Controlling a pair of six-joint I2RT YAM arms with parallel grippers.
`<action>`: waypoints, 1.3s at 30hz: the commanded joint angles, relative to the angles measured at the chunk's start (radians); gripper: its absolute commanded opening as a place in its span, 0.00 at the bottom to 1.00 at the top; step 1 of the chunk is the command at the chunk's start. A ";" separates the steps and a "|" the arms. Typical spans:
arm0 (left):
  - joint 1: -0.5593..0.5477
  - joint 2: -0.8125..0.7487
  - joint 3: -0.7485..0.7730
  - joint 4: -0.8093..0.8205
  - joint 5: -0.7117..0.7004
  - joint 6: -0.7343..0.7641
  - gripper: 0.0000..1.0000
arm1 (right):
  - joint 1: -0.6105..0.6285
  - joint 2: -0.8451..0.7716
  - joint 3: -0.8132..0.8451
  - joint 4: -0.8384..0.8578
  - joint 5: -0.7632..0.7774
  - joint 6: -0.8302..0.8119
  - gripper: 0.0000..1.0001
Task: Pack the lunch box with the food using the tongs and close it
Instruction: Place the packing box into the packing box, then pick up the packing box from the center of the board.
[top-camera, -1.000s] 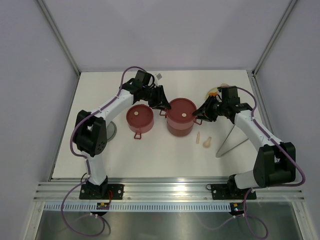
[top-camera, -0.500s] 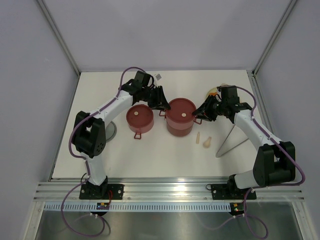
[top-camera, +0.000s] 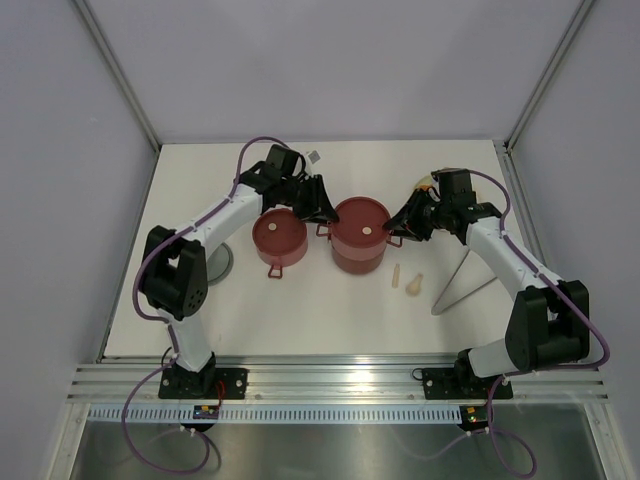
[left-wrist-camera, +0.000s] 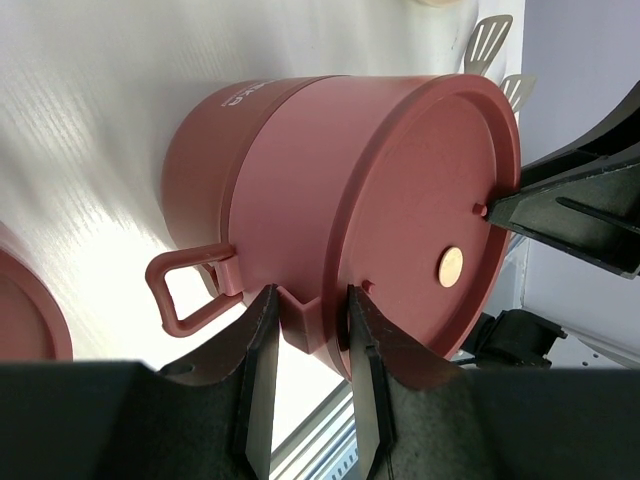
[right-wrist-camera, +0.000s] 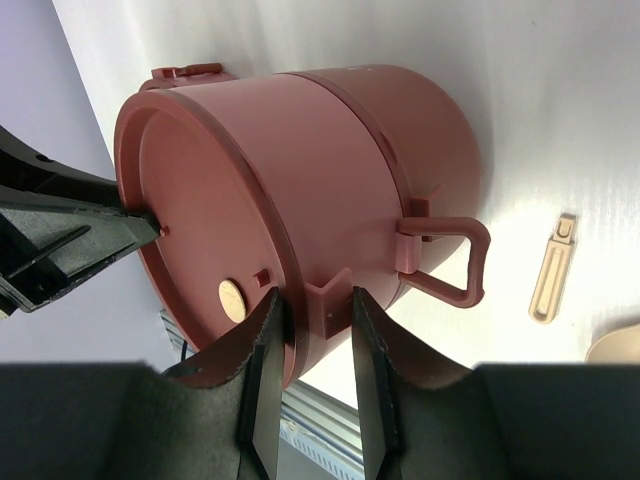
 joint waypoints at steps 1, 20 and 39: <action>-0.016 -0.050 -0.036 -0.062 0.015 0.046 0.00 | 0.002 0.024 0.028 0.000 0.053 -0.003 0.15; -0.017 -0.085 0.053 -0.200 -0.123 0.121 0.86 | 0.002 -0.012 0.189 -0.118 0.160 -0.092 0.79; 0.059 -0.611 -0.562 -0.090 -0.610 -0.302 0.37 | 0.004 -0.075 0.222 -0.169 0.189 -0.121 0.87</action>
